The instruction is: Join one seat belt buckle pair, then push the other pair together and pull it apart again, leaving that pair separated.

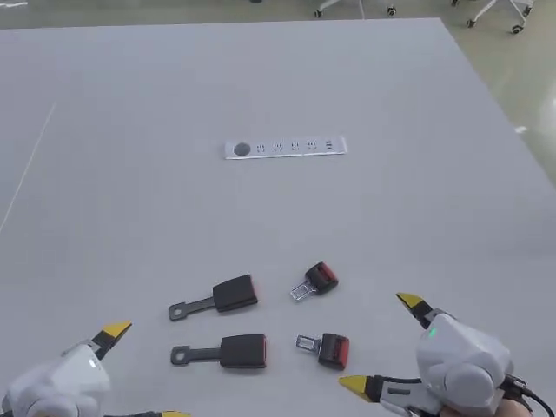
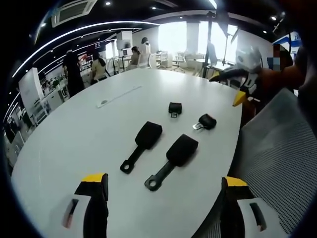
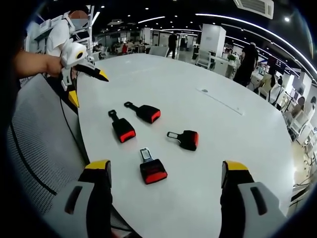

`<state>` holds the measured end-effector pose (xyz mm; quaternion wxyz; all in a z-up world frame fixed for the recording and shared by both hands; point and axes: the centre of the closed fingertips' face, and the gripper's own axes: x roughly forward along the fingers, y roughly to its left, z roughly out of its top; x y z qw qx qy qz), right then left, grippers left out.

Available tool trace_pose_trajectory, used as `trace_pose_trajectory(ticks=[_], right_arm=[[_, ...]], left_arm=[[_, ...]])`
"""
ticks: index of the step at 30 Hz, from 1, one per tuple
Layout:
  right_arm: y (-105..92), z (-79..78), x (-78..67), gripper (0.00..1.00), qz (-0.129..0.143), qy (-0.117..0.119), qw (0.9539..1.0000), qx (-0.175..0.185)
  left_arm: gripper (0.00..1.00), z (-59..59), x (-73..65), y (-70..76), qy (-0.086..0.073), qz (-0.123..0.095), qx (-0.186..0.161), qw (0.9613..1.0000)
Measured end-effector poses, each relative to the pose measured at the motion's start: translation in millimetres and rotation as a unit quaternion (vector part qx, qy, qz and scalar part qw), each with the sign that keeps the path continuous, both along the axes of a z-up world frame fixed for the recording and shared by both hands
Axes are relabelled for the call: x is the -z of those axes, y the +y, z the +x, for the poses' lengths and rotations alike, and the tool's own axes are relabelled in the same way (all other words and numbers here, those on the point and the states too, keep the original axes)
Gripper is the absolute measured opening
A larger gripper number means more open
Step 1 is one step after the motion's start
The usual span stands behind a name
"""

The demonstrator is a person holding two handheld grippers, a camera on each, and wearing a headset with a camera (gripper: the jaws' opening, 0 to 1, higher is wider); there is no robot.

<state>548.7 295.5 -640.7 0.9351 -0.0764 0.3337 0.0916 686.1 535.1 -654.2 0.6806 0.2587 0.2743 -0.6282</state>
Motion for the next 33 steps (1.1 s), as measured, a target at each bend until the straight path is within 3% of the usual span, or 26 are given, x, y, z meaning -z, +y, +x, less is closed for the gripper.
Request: trace_pose_trajectory(ticks=[4,6,10,14,21,28,30,33], right_arm=[[1.8,1.1,0.4,0.91,-0.004,0.000,0.9999,-0.010],[6.6,5.3,-2.7,0.87,-0.010,-0.017,0.9993,-0.033],[13.8,3.8,4.5,0.77,-0.002,-0.003,0.9988,-0.049],[19.2,4.9,11.0,0.75,-0.010,0.004,0.9979,-0.064],[21.8,8.6,23.0,0.70,-0.021,0.018,0.9962,-0.082],[26.5,10.0,39.4,0.58,-0.029,0.037,0.9926,-0.112],[28.2,10.2,44.6,0.55,-0.040,0.044,0.9902,-0.126],[32.3,11.4,51.4,0.48,-0.044,0.050,0.9872,-0.145]], left_arm=[[0.89,-3.4,3.3,-4.3,-0.014,0.007,0.031,0.9994],[0.86,-4.8,4.6,-6.7,-0.015,0.011,0.044,0.9989],[0.84,-3.7,8.2,-12.1,-0.026,0.022,0.068,0.9971],[0.82,-2.4,12.0,-19.3,-0.032,0.033,0.086,0.9952],[0.70,-11.2,27.3,-38.4,-0.046,0.054,0.151,0.9860],[0.66,-17.2,44.7,-59.8,-0.048,0.067,0.184,0.9794],[0.63,-15.1,55.1,-60.9,-0.056,0.090,0.192,0.9756],[0.61,-13.5,65.4,-66.5,-0.061,0.102,0.199,0.9727]])
